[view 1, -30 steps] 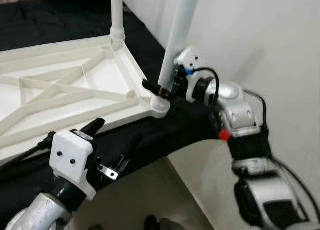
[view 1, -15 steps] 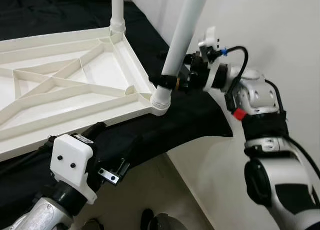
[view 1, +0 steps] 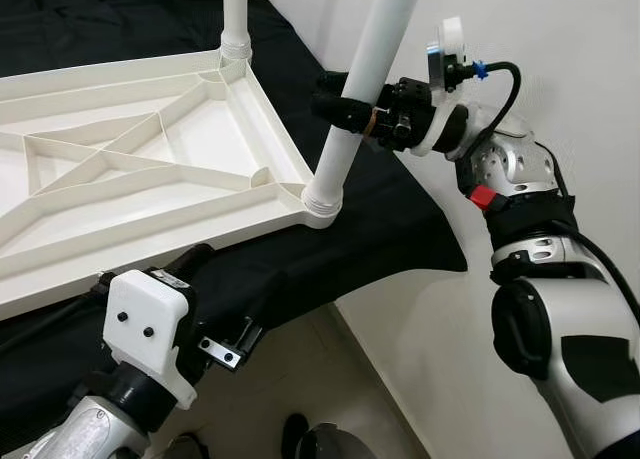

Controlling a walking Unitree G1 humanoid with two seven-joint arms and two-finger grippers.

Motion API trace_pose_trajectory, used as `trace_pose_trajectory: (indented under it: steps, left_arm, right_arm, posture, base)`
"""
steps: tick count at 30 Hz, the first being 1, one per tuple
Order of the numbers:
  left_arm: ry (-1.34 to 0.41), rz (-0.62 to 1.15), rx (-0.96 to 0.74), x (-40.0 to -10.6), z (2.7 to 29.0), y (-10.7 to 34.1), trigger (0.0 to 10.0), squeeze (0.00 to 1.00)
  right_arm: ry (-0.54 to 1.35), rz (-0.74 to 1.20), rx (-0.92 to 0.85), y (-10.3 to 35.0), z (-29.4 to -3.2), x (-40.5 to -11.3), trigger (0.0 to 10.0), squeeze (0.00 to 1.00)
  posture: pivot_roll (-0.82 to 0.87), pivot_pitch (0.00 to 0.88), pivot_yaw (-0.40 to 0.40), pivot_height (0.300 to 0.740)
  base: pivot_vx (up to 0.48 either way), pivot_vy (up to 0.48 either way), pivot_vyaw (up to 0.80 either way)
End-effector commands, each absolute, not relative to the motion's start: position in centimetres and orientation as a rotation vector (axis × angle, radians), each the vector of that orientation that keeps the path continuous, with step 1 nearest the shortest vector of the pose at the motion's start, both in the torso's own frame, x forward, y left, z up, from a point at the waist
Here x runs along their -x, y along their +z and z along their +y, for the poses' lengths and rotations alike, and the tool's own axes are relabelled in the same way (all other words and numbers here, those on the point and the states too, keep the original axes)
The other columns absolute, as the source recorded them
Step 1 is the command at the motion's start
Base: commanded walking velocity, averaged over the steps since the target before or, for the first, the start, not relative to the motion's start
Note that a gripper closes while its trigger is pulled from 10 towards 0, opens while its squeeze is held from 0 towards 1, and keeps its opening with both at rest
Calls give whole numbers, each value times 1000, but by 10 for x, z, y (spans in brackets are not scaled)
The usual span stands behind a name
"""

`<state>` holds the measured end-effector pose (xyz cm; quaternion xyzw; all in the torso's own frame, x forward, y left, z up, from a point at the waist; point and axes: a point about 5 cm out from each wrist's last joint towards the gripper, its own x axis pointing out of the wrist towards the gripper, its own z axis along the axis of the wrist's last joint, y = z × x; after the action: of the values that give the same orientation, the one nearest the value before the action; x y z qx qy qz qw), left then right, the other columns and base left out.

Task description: Building children table

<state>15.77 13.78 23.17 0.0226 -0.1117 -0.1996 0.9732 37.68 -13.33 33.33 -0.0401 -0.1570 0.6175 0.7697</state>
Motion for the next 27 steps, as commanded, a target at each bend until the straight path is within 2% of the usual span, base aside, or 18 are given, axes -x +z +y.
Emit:
trace_pose_trajectory:
  steps: [1, 6, 7, 8, 9, 10, 12, 13, 14, 15, 16, 19, 21, 23, 24, 25, 27]
  left_arm:
    - [-419, -216, -50, -155, 136, 230, 10000, 0]
    - [-422, -216, -50, -155, 136, 230, 10000, 0]
    - [-422, -216, -49, -154, 136, 229, 10000, 0]
    - [-424, -209, -50, -153, 136, 228, 10000, 0]
    - [-424, -209, -50, -153, 136, 228, 10000, 0]
    - [-422, -204, -62, -153, 137, 228, 10000, 0]
    - [-422, -204, -62, -153, 137, 228, 10000, 0]
    - [-418, -206, -69, -154, 138, 229, 10000, 0]
    - [-418, -206, -69, -154, 138, 229, 10000, 0]
    - [-411, -214, -63, -155, 140, 230, 10000, 0]
    - [-412, -217, -67, -156, 140, 231, 10000, 0]
    - [-414, -218, -68, -156, 139, 231, 10000, 0]
    - [-422, -230, -77, -159, 137, 234, 10000, 0]
    - [-418, -235, -84, -159, 137, 235, 10000, 0]
    - [-411, -241, -86, -159, 139, 236, 10000, 0]
    - [-408, -244, -90, -159, 139, 236, 10000, 0]
    - [-408, -248, -85, -159, 139, 236, 10000, 0]
  right_arm:
    - [1340, -355, 81, 337, -143, -376, 0, 0]
    - [1325, -316, 91, 327, -144, -377, 0, 0]
    - [1244, -271, 73, 313, -138, -381, 0, 0]
    - [738, -158, 69, 285, -128, -402, 0, 0]
    - [738, -158, 69, 285, -128, -402, 0, 0]
    - [269, 22, 82, 212, -112, -364, 0, 0]
    - [269, 22, 82, 212, -112, -364, 0, 0]
    - [309, 72, 63, 194, -97, -338, 0, 0]
    - [309, 72, 63, 194, -97, -338, 0, 0]
    - [470, 106, 49, 183, -76, -320, 0, 0]
    - [571, 84, 92, 184, -63, -319, 0, 0]
    - [588, 61, 131, 186, -61, -324, 0, 0]
    - [593, 11, 132, 205, -62, -343, 0, 0]
    - [609, -2, 125, 211, -59, -348, 0, 0]
    - [611, -11, 113, 215, -57, -351, 9608, 0]
    - [623, -11, 106, 218, -51, -347, 10000, 0]
    - [633, -12, 86, 220, -46, -342, 10000, 0]
  posture:
    - [172, 293, -195, 740]
    - [162, 291, -203, 740]
    - [153, 296, -238, 740]
    - [152, 280, -256, 740]
    - [152, 280, -256, 740]
    - [170, 290, -226, 740]
    - [170, 290, -226, 740]
    - [170, 290, -226, 740]
    - [170, 290, -226, 740]
    - [145, 281, -197, 740]
    - [151, 251, -199, 740]
    - [151, 251, -199, 740]
    - [159, 215, -211, 740]
    - [162, 213, -212, 740]
    - [163, 212, -213, 740]
    - [168, 203, -210, 740]
    - [165, 203, -205, 740]
  base:
    - [0, 0, 0]
    - [0, 0, 0]
    - [0, 0, 0]
    - [0, 0, 0]
    - [0, 0, 0]
    - [0, 0, 0]
    - [0, 0, 0]
    - [0, 0, 0]
    - [0, 0, 0]
    - [0, 0, 0]
    - [0, 0, 0]
    - [0, 0, 0]
    - [0, 0, 0]
    - [0, 0, 0]
    - [0, 0, 0]
    - [0, 0, 0]
    - [0, 0, 0]
